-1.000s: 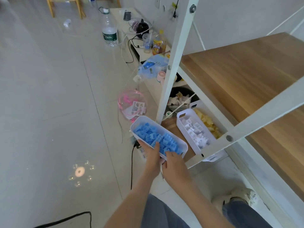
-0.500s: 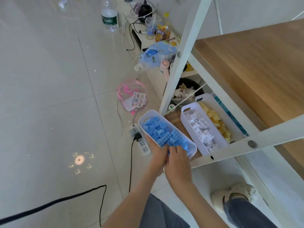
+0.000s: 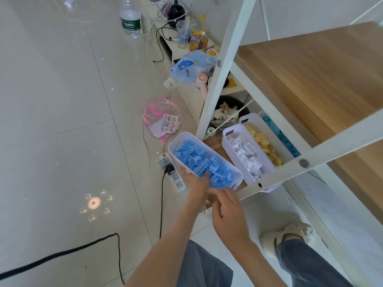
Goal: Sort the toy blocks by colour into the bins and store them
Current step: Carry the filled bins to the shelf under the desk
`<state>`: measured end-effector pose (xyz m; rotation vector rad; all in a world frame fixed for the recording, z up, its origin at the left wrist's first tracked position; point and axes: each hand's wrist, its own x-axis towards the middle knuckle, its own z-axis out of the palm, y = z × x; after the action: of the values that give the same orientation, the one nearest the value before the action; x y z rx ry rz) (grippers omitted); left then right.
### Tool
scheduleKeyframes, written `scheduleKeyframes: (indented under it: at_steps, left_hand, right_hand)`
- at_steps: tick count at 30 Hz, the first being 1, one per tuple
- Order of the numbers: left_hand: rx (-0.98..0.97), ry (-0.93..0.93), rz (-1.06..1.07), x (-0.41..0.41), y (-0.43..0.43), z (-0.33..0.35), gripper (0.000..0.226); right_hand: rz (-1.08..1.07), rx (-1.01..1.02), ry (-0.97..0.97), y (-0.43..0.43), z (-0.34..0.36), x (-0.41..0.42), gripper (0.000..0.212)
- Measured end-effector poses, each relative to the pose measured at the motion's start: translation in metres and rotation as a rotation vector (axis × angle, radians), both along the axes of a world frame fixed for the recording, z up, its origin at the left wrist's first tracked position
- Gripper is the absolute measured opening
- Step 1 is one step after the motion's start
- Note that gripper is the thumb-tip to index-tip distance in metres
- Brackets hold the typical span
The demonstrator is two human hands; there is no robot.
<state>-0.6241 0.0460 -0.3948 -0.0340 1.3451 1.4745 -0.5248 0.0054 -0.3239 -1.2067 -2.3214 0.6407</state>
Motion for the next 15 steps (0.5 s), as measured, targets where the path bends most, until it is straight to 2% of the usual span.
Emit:
scheduleKeyframes:
  at_steps: [3,7,11,15]
  left_hand:
    - [-0.089,0.085,0.019,-0.002,0.006,-0.008,0.108]
    - [-0.129,0.0,0.0,0.01,0.014,-0.008,0.099]
    - [-0.082,-0.029,0.005,0.017,0.02,-0.003,0.096]
    - [-0.02,-0.001,-0.005,0.017,0.019,-0.001,0.096]
  right_hand:
    - [-0.119,0.068,0.185,-0.001,0.0,0.027,0.019]
    - [-0.402,-0.207,0.375,0.008,0.005,0.041,0.021]
    - [-0.663,-0.435,0.65,0.022,0.006,0.039,0.024]
    - [-0.726,-0.641,0.539,0.043,-0.001,0.041,0.019]
